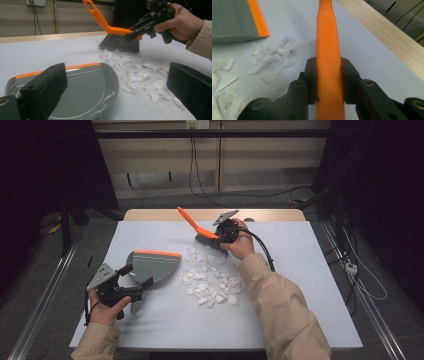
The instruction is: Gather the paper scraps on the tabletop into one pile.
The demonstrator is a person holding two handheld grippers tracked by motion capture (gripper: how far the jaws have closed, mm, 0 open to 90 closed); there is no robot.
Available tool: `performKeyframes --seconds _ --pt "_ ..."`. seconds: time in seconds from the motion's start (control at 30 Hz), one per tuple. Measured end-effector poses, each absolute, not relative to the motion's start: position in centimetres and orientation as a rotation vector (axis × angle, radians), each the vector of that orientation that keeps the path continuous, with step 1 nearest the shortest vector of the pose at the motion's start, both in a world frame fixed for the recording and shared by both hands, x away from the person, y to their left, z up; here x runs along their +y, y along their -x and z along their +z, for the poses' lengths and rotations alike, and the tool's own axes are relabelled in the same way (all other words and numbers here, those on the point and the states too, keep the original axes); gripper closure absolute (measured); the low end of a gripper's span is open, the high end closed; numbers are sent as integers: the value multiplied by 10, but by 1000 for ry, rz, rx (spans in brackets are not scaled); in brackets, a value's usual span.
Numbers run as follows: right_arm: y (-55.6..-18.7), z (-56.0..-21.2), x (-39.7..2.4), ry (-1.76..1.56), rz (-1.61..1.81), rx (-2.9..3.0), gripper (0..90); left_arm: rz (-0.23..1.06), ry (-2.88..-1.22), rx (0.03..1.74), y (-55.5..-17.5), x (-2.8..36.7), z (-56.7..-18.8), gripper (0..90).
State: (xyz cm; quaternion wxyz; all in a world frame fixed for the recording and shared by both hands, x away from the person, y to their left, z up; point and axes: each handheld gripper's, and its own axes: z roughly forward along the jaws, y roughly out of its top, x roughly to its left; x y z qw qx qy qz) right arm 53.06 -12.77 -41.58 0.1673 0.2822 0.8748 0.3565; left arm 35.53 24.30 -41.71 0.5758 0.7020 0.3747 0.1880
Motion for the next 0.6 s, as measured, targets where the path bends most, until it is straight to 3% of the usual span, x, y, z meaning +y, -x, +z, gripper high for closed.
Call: performKeyframes --seconds 0.6 --pt "-467 -406 -137 -613 1012 2654 720 447 -1641 864 -353 244 -415 29"
